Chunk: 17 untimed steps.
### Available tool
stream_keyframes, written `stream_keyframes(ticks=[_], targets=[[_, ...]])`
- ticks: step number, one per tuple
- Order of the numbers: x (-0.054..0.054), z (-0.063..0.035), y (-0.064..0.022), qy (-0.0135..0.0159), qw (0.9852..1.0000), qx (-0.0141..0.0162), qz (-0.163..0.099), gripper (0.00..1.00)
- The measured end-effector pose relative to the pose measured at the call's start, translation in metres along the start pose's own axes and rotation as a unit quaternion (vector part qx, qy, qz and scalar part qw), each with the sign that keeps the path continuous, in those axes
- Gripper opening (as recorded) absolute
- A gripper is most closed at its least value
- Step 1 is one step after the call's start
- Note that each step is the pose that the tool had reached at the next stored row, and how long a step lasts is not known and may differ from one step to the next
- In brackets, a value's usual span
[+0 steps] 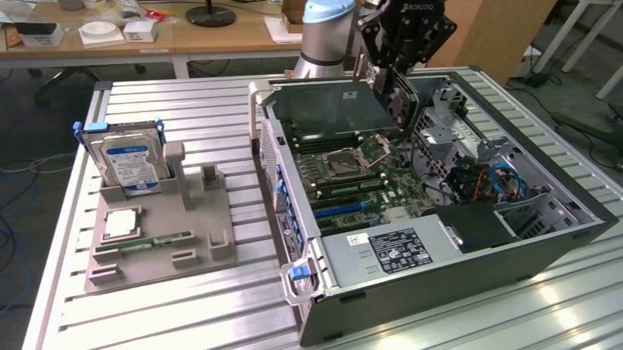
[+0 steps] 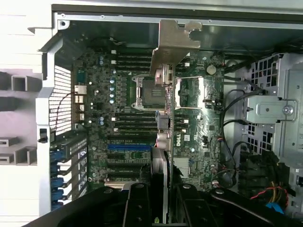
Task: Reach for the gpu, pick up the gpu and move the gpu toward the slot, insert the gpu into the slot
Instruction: 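Pick up the gpu and move the gpu toward the slot, then insert the gpu into the slot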
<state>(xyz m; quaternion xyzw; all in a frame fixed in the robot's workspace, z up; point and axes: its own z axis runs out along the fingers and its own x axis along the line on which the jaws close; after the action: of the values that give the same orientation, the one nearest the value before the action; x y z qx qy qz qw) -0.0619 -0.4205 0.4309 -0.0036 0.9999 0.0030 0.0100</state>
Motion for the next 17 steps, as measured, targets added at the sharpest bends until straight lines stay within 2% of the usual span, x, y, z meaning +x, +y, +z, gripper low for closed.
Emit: stream_keyframes(ticks=[4, 17], targets=[[-0.0109, 0.0007, -0.0001, 0.0000, 1.0000, -0.0001, -0.001, 0.27], [-0.0113, 0.0007, -0.0001, 0.0000, 1.0000, 0.0000, -0.001, 0.27]])
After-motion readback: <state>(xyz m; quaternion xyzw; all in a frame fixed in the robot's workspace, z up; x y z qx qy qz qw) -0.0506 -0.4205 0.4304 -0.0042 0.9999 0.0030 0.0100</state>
